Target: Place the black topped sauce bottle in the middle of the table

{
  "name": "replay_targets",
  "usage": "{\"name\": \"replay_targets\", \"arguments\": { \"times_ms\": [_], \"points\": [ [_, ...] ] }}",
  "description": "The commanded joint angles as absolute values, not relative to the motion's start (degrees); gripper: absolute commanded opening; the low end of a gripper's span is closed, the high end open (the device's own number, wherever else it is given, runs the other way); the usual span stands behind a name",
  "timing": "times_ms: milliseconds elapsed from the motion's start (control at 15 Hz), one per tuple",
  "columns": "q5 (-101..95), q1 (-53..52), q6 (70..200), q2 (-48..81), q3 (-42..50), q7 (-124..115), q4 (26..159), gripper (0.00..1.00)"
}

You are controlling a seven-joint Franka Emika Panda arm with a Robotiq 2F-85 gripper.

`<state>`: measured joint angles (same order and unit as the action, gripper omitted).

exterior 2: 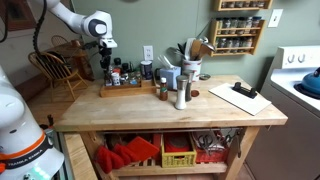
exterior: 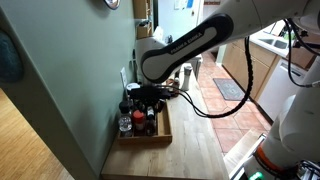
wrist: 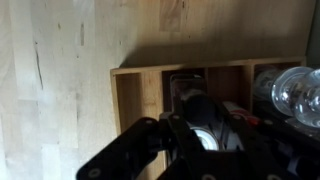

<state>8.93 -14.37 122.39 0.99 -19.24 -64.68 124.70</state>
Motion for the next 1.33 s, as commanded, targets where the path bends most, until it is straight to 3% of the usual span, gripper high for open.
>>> {"name": "replay_targets", "arguments": {
  "times_ms": [0,933,1267],
  "points": [
    [9.59,-15.34,120.49,-0.23,-18.24,-63.84,124.45,0.08],
    [12.46,-12.4,98.17,-8.97,-14.7,-66.9,115.69,0.08],
    [12.86,-8.64,99.34,-12.02,-11.21,-68.24,116.4,0.08]
  ]
}}
